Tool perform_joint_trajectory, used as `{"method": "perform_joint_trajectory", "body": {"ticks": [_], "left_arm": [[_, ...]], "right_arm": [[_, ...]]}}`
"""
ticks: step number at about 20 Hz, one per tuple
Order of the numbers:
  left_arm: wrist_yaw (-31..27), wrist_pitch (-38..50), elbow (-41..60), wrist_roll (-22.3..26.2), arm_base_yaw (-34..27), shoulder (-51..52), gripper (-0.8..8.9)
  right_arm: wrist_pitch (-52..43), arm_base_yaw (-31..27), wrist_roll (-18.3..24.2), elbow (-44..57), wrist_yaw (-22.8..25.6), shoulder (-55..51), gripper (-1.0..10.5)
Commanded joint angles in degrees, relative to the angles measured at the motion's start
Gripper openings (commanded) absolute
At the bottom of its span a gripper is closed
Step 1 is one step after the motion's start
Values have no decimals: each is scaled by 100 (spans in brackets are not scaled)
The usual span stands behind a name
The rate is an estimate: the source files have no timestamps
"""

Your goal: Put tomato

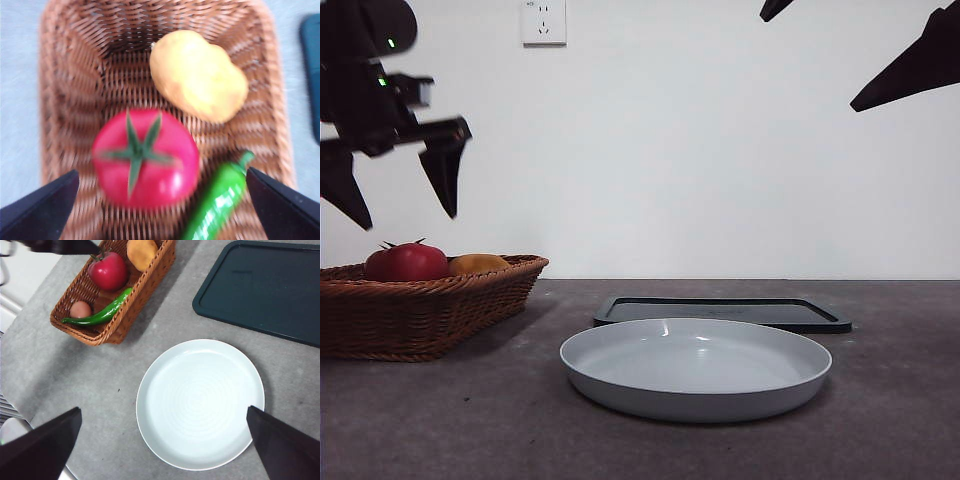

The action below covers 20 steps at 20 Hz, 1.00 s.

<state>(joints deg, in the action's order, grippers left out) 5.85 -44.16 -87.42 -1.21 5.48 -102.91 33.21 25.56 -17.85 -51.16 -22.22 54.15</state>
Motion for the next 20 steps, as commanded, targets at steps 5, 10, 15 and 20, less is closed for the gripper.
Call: {"method": "perform_joint_trajectory", "body": {"ticks": [5,10,15,20], "left_arm": [[-28,138,-295,343,-2,-874,576],[-28,188,-295,339,0,-1137,576],[-28,291,-295,356,0,-1169,548],[-28,175,-297,352,0,-1167,306]], "right_arm": [[35,55,-136,-83,-28,48,572],[81,57,-275,-83,-92,48,572],[203,57,-275,-83,-92,48,572],[203,57,-275,-83,-90,48,572]]}}
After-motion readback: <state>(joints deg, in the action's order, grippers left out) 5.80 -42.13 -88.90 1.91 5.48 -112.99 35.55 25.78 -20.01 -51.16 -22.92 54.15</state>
